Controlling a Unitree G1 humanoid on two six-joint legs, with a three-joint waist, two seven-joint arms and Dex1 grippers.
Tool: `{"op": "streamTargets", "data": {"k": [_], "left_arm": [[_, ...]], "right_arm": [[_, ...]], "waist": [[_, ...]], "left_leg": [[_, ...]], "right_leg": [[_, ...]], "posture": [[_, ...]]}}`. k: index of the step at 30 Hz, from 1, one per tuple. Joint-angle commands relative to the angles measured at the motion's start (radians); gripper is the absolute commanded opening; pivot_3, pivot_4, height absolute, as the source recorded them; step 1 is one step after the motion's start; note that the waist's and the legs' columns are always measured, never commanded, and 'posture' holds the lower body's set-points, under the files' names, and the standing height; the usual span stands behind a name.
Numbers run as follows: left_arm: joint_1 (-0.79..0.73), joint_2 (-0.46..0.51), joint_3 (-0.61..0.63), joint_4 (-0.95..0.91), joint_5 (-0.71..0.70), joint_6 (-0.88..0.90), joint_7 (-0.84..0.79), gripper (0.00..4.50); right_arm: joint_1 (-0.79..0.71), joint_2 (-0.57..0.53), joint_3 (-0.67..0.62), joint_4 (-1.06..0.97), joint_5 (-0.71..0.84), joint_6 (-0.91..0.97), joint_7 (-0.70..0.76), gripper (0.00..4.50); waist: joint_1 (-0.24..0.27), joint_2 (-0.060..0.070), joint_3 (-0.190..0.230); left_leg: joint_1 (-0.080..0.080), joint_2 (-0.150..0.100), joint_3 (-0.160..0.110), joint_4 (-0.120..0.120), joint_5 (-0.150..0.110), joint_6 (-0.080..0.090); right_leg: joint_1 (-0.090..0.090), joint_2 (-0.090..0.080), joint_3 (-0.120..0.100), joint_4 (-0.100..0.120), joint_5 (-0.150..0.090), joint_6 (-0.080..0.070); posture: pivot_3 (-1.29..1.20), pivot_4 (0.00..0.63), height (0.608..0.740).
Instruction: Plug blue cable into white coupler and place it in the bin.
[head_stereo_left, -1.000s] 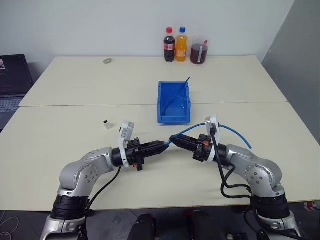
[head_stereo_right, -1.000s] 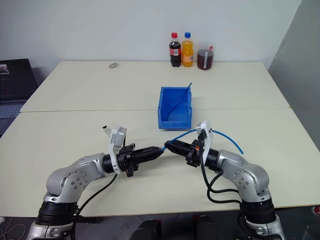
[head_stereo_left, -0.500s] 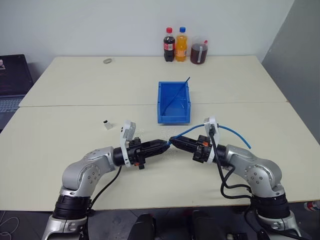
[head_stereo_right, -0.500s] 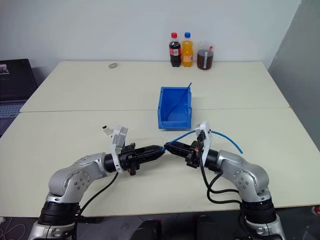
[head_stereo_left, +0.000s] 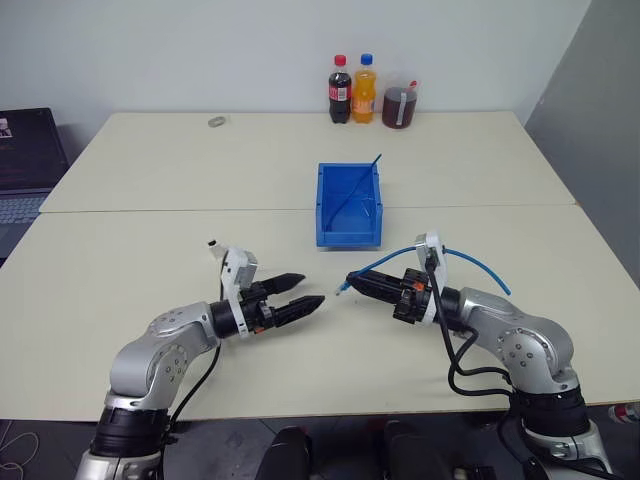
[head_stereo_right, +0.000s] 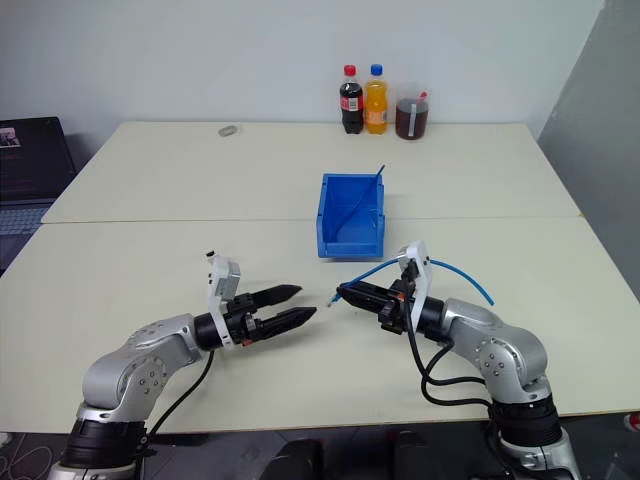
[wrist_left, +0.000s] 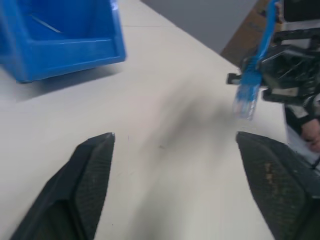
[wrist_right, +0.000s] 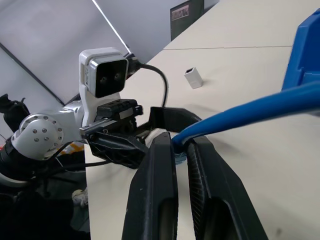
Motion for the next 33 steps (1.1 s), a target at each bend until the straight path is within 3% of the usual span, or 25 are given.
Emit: {"op": "streamTargets", "data": {"k": [1,4,7,11,21,33], "left_arm": [[0.059,-0.073,0.053,-0.065,0.124,-0.130,0.204,4.32],[0.094,-0.165,0.054,-0.071,0.259,-0.189,0.423,4.32],[0.108,-0.244,0.074,-0.084,0.278,-0.179,0.543,4.32],[0.068,-0.294,0.103,-0.044,0.397,-0.163,0.744,4.32],[-0.038,-0.315,0.130,0.004,0.447,-0.013,0.896,4.32],[-0.180,-0.316,0.185,0.140,0.454,0.011,0.968,4.32]], "right_arm": [[0.017,-0.029,-0.042,-0.030,-0.001,-0.048,0.014,0.02],[0.024,-0.034,-0.050,-0.024,-0.003,-0.063,0.005,0.02],[0.027,-0.033,-0.052,-0.022,-0.002,-0.069,0.001,0.02],[0.026,-0.039,-0.044,-0.018,-0.007,-0.075,0.005,0.02],[0.013,-0.048,-0.046,-0.014,-0.008,-0.076,0.007,0.02],[0.020,-0.049,-0.048,-0.026,-0.005,-0.073,-0.006,0.02]], "waist": [[0.001,0.000,0.000],[0.001,0.000,0.000],[0.002,0.000,0.000],[0.002,0.000,0.000],[0.002,-0.001,0.000],[0.002,-0.001,0.000]], "left_leg": [[0.000,0.000,0.000,0.000,0.000,0.000],[0.000,0.000,0.001,0.000,0.000,0.000],[0.000,-0.001,0.001,0.000,0.000,0.000],[0.000,-0.002,0.001,0.001,0.000,0.000],[-0.001,-0.002,0.001,0.001,0.000,0.000],[-0.001,-0.002,0.001,0.001,0.000,0.000]], "right_leg": [[0.000,-0.001,0.000,0.000,0.000,0.000],[0.000,-0.002,0.000,0.000,0.000,0.000],[0.000,-0.001,0.000,0.000,0.000,0.001],[0.000,-0.001,0.000,0.000,0.000,0.001],[0.001,0.001,0.000,0.000,0.000,0.001],[0.001,0.001,0.000,0.000,0.001,0.001]], "posture": [[0.00,0.150,0.740],[0.00,0.150,0.740],[0.00,0.150,0.740],[0.00,0.150,0.740],[0.00,0.150,0.740],[0.00,0.150,0.740]]}}
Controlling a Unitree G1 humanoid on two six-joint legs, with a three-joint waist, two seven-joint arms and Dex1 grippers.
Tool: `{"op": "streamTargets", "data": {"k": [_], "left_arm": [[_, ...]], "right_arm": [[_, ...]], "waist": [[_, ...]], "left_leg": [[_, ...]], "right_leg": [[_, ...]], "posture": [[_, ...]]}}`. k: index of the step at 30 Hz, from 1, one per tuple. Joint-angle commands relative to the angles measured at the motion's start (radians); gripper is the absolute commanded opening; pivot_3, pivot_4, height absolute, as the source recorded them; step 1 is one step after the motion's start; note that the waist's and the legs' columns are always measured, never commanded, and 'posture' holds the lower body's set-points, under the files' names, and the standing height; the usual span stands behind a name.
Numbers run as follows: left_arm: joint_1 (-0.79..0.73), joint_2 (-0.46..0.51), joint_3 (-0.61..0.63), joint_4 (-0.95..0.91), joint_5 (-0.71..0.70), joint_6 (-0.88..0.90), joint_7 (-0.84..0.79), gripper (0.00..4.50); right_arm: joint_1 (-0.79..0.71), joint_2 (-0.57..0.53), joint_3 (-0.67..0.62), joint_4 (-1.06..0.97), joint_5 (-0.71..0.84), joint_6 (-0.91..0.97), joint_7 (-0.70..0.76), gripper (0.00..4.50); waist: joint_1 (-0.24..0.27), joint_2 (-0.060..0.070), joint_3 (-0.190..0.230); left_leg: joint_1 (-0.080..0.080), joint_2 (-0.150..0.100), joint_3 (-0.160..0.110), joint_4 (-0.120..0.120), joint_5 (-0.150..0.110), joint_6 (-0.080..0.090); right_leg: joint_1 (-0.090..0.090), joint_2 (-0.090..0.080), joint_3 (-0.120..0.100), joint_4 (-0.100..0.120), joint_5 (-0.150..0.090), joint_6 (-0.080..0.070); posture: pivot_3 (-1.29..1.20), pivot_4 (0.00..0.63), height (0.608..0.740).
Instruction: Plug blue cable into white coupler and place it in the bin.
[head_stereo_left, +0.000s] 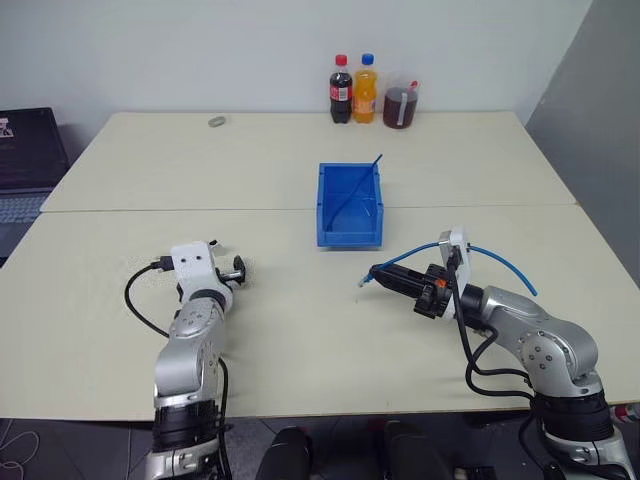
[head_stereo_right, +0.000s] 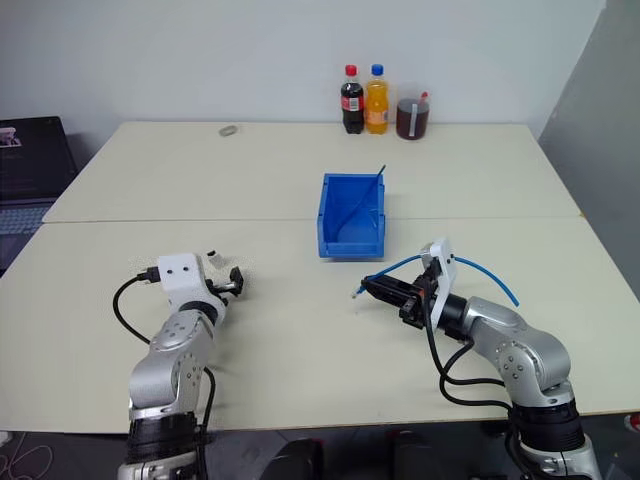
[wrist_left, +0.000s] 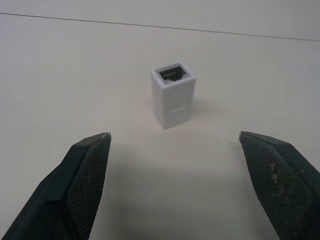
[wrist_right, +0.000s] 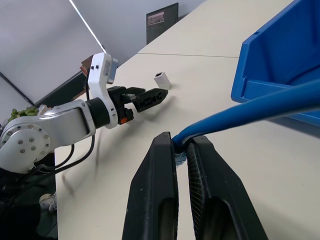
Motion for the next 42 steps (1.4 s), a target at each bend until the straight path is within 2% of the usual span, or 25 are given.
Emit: {"op": "streamTargets", "data": {"k": [1,29,30,31,42], "left_arm": [[-0.047,0.016,0.018,0.029,0.014,-0.018,0.012,4.32],[-0.202,0.041,0.007,0.301,0.038,-0.163,-0.004,4.32],[-0.203,0.040,0.009,0.304,0.036,-0.164,-0.007,3.96],[-0.204,0.040,0.009,0.307,0.035,-0.168,-0.009,3.85],[-0.197,0.036,0.006,0.312,0.049,-0.173,0.004,1.23]], "right_arm": [[-0.007,-0.005,-0.014,-0.028,0.006,-0.015,-0.002,0.02],[0.007,-0.010,-0.012,-0.034,0.006,-0.019,-0.008,0.01],[0.008,-0.010,-0.012,-0.035,0.006,-0.018,-0.008,0.01],[0.009,-0.010,-0.012,-0.035,0.006,-0.018,-0.009,0.01],[0.013,-0.009,-0.011,-0.039,0.006,-0.019,-0.011,0.01]], "waist": [[0.000,0.000,0.000],[0.000,0.000,0.000],[0.000,0.000,0.000],[-0.001,0.000,0.000],[-0.001,0.000,0.000]], "left_leg": [[0.000,0.000,0.000,0.000,0.000,0.000],[0.000,0.000,0.000,0.000,0.000,0.000],[0.000,0.000,0.000,0.000,0.000,0.000],[0.000,0.000,0.000,0.000,0.000,0.000],[0.000,0.000,0.000,0.000,0.000,0.000]], "right_leg": [[0.000,0.000,0.000,0.000,0.000,0.000],[0.000,0.000,0.000,0.000,0.000,0.000],[0.000,0.000,0.000,0.000,0.000,0.000],[0.000,0.000,0.000,0.000,0.000,0.000],[0.000,0.000,0.000,0.000,0.000,0.000]], "posture": [[0.00,0.150,0.740],[0.00,0.150,0.740],[0.00,0.150,0.740],[0.00,0.150,0.740],[0.00,0.150,0.740]]}}
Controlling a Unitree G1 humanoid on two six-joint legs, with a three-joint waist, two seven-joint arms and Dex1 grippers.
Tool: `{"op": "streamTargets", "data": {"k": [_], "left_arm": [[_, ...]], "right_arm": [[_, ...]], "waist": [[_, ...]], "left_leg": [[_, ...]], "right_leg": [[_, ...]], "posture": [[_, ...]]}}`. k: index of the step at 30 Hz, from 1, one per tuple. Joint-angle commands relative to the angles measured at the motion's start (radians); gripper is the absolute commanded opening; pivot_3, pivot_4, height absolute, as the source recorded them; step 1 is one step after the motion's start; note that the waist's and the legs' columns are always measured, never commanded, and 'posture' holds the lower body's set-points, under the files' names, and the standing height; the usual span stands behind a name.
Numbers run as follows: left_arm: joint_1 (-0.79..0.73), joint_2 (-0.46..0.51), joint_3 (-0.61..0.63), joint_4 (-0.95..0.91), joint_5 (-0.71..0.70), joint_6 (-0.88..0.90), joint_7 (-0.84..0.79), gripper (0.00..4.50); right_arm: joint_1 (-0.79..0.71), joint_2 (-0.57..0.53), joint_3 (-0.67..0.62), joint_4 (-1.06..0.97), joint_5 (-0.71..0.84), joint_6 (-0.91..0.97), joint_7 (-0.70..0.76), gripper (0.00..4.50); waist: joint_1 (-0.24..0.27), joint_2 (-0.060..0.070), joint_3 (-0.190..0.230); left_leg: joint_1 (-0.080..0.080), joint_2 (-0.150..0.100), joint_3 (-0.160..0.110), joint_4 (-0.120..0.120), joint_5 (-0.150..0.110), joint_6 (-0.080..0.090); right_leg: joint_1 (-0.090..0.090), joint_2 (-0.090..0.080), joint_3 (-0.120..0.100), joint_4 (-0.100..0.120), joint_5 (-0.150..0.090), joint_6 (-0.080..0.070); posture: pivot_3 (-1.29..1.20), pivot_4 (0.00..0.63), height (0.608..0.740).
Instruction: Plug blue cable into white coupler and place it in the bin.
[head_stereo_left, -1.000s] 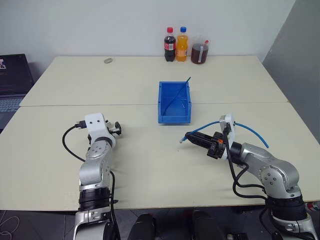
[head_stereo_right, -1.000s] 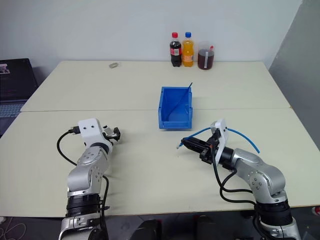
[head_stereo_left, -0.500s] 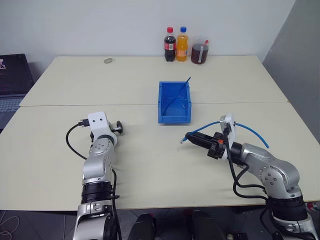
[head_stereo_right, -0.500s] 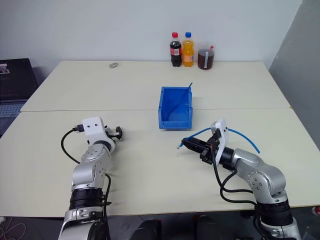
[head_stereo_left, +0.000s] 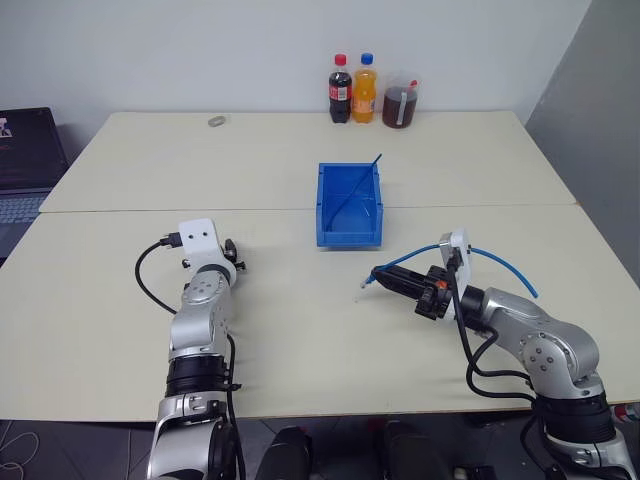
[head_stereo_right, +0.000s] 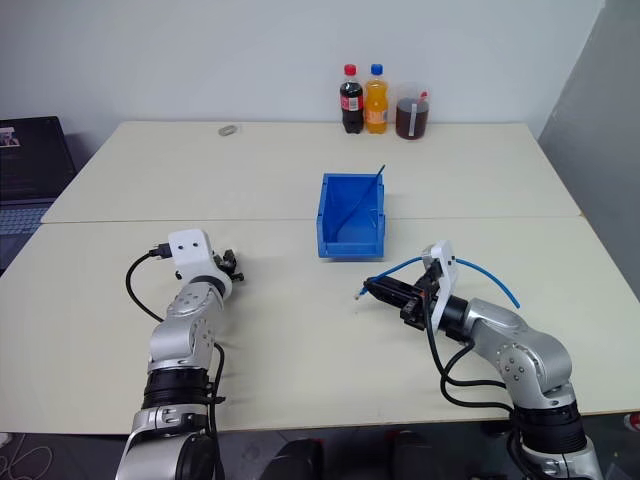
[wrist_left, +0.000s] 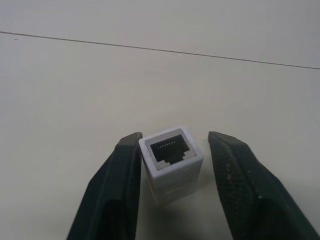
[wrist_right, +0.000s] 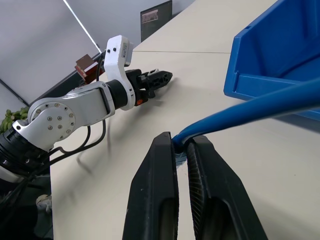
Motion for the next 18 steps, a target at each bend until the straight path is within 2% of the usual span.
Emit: {"op": "streamTargets", "data": {"k": [1,5,8,12,18], "left_arm": [[-0.005,0.009,-0.001,-0.013,0.010,-0.028,0.000,1.02],[-0.005,0.009,0.016,-0.004,-0.003,-0.018,0.003,0.92],[0.016,0.029,0.003,-0.026,-0.020,-0.046,-0.073,0.90],[0.047,0.077,-0.061,-0.092,-0.097,-0.041,-0.325,0.90],[0.096,0.209,-0.214,-0.206,-0.166,-0.020,-0.697,0.88]], "right_arm": [[0.002,-0.003,-0.011,-0.038,0.005,-0.019,-0.001,0.01],[0.001,0.000,-0.010,-0.036,0.002,-0.023,-0.003,0.01],[0.003,0.000,-0.011,-0.040,0.000,-0.025,-0.007,0.01],[0.012,-0.020,-0.006,-0.058,-0.012,-0.031,0.001,0.01],[0.045,-0.070,0.024,-0.106,-0.050,-0.053,0.027,0.01]], "waist": [[0.000,0.000,0.000],[0.000,0.000,0.000],[0.000,0.000,0.000],[0.000,0.000,0.000],[0.000,0.000,0.000]], "left_leg": [[0.000,0.000,0.000,0.000,0.000,0.000],[0.000,0.000,0.000,0.000,0.000,0.000],[0.000,0.000,0.000,0.000,0.000,0.000],[0.000,0.000,0.000,0.000,0.000,0.000],[0.000,0.000,0.000,0.000,0.000,0.000]], "right_leg": [[0.000,0.000,0.000,0.000,0.000,0.000],[0.000,0.000,0.000,0.000,0.000,0.000],[0.000,0.000,0.000,0.000,0.000,0.000],[0.000,0.000,0.000,0.000,0.000,0.000],[0.000,0.000,0.000,0.000,0.000,0.000]], "posture": [[0.00,0.150,0.740],[0.00,0.150,0.740],[0.00,0.150,0.740],[0.00,0.150,0.740],[0.00,0.150,0.740]]}}
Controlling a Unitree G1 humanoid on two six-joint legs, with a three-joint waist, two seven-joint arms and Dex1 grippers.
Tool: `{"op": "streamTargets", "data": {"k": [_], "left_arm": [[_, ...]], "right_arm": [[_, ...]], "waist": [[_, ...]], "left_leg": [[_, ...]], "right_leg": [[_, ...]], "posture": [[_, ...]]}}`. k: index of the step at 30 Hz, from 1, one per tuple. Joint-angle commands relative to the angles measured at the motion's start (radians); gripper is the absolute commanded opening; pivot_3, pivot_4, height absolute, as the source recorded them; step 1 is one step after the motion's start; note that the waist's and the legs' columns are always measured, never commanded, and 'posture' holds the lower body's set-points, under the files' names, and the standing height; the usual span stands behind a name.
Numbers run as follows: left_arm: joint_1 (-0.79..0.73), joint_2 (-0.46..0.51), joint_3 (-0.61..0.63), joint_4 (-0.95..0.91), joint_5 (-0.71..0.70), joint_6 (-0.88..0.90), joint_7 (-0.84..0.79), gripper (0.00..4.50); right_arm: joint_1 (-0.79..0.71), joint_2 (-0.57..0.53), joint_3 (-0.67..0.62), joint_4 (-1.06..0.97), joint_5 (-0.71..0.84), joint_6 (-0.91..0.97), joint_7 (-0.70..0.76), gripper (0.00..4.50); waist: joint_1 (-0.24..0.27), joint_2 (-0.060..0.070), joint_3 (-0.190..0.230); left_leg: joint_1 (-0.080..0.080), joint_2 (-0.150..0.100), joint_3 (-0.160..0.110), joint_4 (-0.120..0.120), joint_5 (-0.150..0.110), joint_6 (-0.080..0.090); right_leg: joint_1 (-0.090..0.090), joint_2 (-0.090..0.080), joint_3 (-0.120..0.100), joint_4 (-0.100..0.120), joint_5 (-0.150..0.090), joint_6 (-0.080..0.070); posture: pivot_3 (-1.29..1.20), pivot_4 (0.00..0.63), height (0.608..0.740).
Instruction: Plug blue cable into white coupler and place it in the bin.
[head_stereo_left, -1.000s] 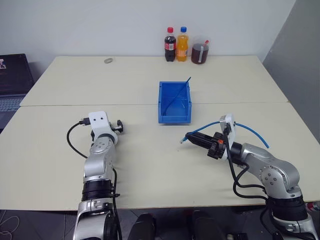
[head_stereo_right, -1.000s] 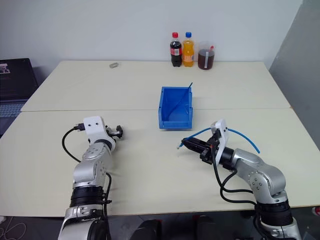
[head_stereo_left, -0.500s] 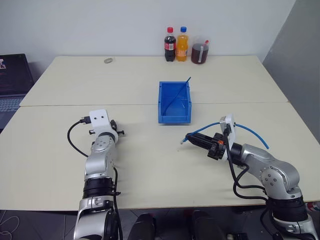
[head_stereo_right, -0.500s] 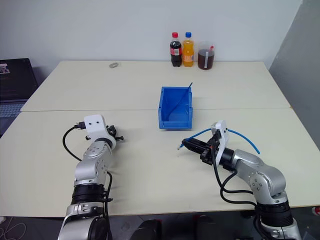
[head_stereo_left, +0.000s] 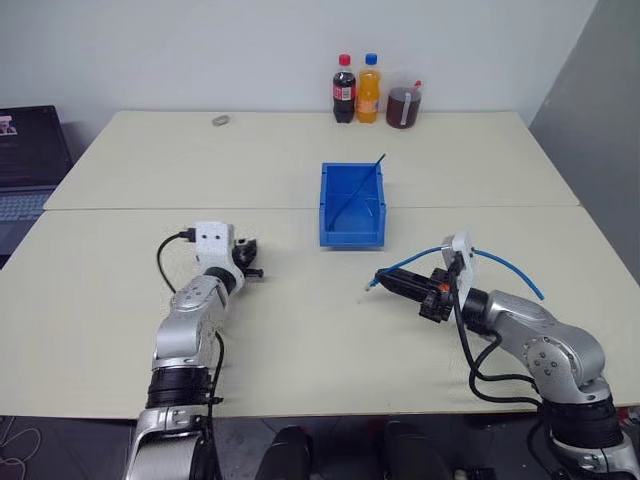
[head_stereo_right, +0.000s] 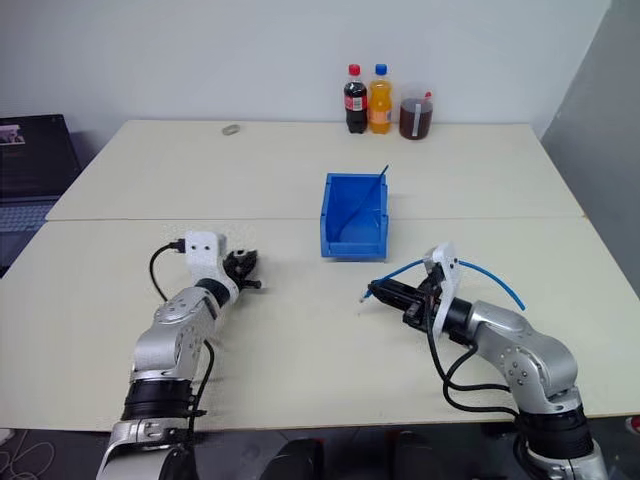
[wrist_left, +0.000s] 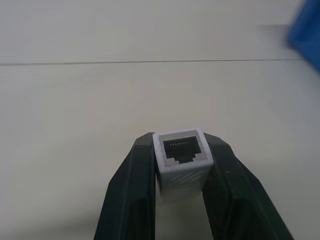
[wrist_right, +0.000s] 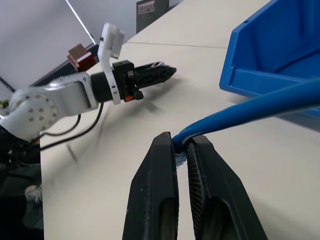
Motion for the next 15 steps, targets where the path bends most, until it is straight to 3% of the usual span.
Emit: {"op": "streamTargets", "data": {"k": [1,7,15], "left_arm": [[0.009,0.072,-0.092,-0.095,-0.031,-0.018,-0.217,0.88],[-0.013,0.218,-0.279,-0.122,0.021,-0.124,-0.536,0.87],[-0.014,0.308,-0.414,-0.149,0.047,-0.210,-0.789,0.86]], "right_arm": [[0.011,-0.029,0.012,-0.062,-0.025,-0.037,0.025,0.01],[0.041,-0.072,0.046,-0.088,-0.077,-0.077,0.049,0.01],[0.058,-0.098,0.076,-0.102,-0.132,-0.125,0.066,0.01]], "waist": [[-0.001,0.000,0.000],[-0.003,0.000,0.000],[-0.003,0.000,0.000]], "left_leg": [[0.000,0.000,0.000,0.000,0.000,0.000],[0.000,0.001,0.000,0.000,0.000,0.000],[0.000,0.001,0.000,-0.001,0.000,0.000]], "right_leg": [[0.000,0.000,0.000,0.000,0.000,0.000],[0.000,0.001,0.000,0.000,0.000,0.000],[0.000,0.001,0.001,0.000,0.000,0.000]], "posture": [[0.00,0.150,0.740],[0.00,0.150,0.740],[0.00,0.150,0.740]]}}
